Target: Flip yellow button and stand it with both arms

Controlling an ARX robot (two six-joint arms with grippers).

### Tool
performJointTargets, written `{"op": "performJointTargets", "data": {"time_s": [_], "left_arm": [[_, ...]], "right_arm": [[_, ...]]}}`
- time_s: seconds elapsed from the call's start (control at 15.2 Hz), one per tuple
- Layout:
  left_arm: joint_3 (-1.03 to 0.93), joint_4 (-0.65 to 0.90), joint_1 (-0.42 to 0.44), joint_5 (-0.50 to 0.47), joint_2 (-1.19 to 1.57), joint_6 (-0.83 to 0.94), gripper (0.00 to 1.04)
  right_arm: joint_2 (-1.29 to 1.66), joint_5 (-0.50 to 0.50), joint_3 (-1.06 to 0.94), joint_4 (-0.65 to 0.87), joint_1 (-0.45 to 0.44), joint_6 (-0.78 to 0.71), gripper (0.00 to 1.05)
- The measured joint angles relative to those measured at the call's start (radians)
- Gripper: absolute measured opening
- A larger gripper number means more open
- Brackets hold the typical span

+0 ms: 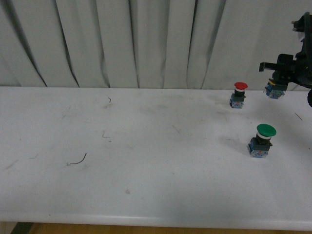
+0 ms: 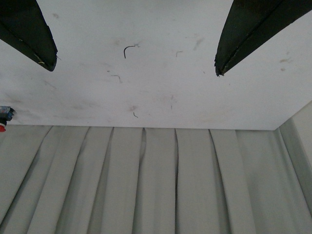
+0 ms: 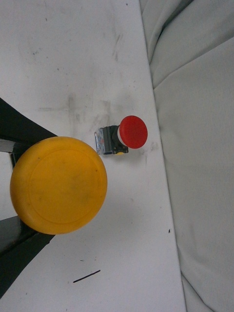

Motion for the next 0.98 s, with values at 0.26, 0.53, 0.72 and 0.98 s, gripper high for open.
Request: {"op": "performJointTargets", "data": {"time_s": [0.26,0.53,0.72,0.98], "left_arm": [[0.0,0.0,0.0,0.0,0.0,0.0,0.98],[0.0,0.0,0.0,0.0,0.0,0.0,0.98],[0.0,0.0,0.0,0.0,0.0,0.0,0.98],[0.0,0.0,0.0,0.0,0.0,0.0,0.98]], "right_arm": [[0.085,0.063,0.049,-0.019,0.042,-0.041,0.29],[0.167,0.1,0.146,-0.064,0.105,-0.021,0.29],[0.232,0.119,0.207,-0.09,0.129,0.005,0.29],[0.268,0.126,0.234,-0.094,0.114,0.005,0.29]]}}
